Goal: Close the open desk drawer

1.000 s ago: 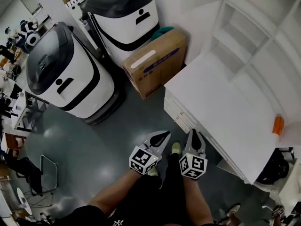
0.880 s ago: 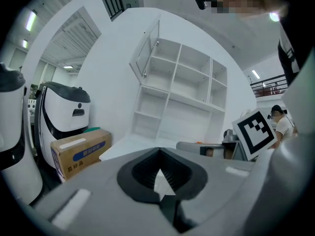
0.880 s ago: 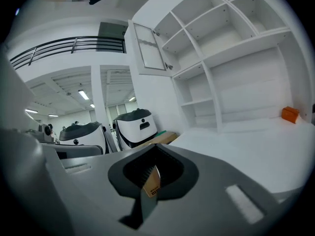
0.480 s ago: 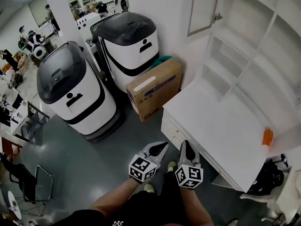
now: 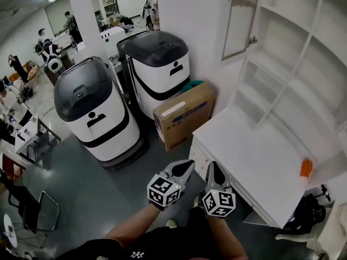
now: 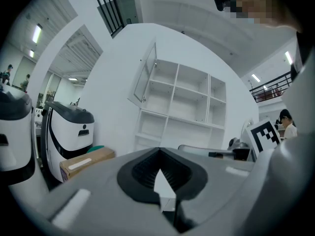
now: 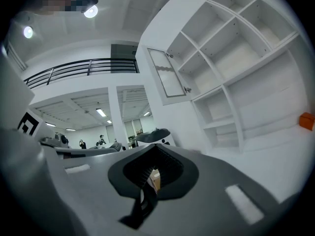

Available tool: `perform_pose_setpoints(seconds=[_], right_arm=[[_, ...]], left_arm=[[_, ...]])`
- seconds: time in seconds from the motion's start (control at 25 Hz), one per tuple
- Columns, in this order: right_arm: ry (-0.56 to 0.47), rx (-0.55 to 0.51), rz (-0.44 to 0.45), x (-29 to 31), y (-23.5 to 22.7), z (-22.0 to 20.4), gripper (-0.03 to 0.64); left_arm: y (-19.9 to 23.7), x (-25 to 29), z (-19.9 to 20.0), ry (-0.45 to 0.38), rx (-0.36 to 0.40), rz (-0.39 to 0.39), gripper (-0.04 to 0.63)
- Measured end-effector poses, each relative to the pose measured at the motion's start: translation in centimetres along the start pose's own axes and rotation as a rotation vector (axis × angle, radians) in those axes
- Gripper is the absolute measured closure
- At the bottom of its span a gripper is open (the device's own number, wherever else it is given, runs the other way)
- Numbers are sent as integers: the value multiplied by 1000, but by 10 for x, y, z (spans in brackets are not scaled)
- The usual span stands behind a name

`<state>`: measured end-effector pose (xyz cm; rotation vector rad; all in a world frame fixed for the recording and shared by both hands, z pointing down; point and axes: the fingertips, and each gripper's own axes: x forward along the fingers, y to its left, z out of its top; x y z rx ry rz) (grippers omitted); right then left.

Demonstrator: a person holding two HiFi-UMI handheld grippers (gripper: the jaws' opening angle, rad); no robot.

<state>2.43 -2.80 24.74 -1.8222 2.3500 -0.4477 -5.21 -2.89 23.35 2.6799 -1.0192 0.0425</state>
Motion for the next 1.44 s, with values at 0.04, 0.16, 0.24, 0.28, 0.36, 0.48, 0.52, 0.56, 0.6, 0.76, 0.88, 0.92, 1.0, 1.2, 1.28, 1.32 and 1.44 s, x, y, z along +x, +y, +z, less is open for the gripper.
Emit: perform_pose_setpoints(seconds=[0.04,0.16,0.24,0.28,0.36,0.48,0.52,0.56,0.6,0.76,0.88,0.92,1.0,1.2,1.28,1.32,1.44], right_arm=[[-3,-7,5,-1,3,3,604],[1,-43,18,-5,10,10,604],[2,-73,28,-6,15,16,604],[1,-87,32,-6,17,19,604],[3,-112,38,-7,20,22,604],[10,-142,49,-7,26,26,603],[11,-148,53,-7,28,27,603],[10,-151,56,-7,30,28,603],[9,-152,58,-7,31,29,603],[8,-153,62,-7,32,30,603],[9,-155,64,-5,33,28,603],[10,-156,66,-4,33,28,603],[14,-159,68,-3,35,27,603],[18,-162,74,0,39,24,603],[22,-164,77,0,39,24,603],[23,-165,78,0,39,24,603],[22,-165,78,-1,38,25,603]], left_arm=[[-1,-2,4,-5,3,0,595],[-2,-7,10,-13,5,6,595],[-2,-8,15,-15,9,11,595],[-2,-9,18,-17,11,12,595],[-3,-10,22,-23,14,13,595],[-4,-12,29,-35,18,12,595],[-4,-13,31,-37,20,13,595],[-4,-13,32,-40,22,14,595],[-4,-14,33,-42,23,15,595],[-3,-15,32,-46,21,20,595],[1,-15,31,-49,19,27,595],[2,-15,31,-49,18,29,595],[4,-16,31,-48,17,33,595],[9,-16,31,-49,14,37,595],[9,-17,31,-50,11,40,595],[8,-17,31,-51,10,42,595],[7,-16,31,-51,10,41,595]])
